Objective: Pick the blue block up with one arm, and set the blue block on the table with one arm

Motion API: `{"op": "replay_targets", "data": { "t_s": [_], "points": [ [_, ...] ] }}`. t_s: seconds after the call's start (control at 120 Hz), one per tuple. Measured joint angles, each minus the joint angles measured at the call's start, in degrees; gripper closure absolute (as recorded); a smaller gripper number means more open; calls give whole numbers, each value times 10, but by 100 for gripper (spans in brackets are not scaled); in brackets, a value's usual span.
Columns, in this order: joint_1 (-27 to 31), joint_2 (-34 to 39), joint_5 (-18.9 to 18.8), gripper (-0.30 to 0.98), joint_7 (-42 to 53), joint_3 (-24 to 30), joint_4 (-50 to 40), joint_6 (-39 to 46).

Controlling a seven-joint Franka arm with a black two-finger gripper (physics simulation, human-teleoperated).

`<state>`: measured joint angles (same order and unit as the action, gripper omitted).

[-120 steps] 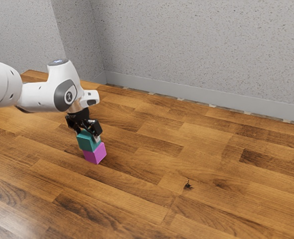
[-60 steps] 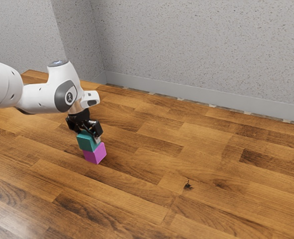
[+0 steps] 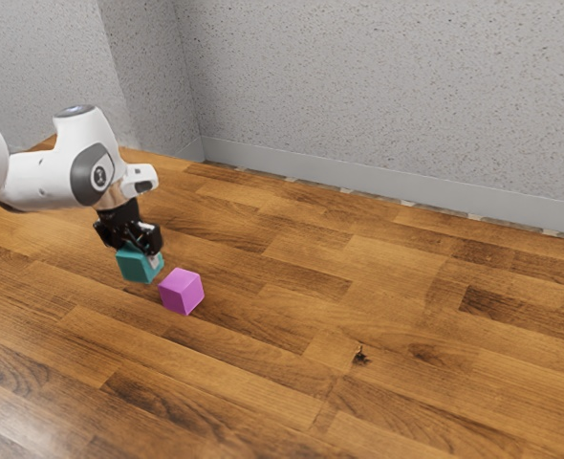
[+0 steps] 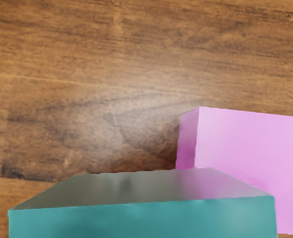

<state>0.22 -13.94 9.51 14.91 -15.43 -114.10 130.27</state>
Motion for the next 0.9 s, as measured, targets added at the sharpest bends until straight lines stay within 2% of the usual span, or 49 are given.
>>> {"op": "replay_targets", "data": {
  "t_s": [0.167, 0.542, 0.75, 0.9],
  "points": [
    [2, -3, -5, 30, -2, -47, -16, -12],
    [2, -49, 14, 30, -6, -48, -58, 43],
    [1, -43, 20, 12, -4, -48, -59, 56],
    [0, 16, 18, 6, -3, -49, -68, 48]
  ]
}}
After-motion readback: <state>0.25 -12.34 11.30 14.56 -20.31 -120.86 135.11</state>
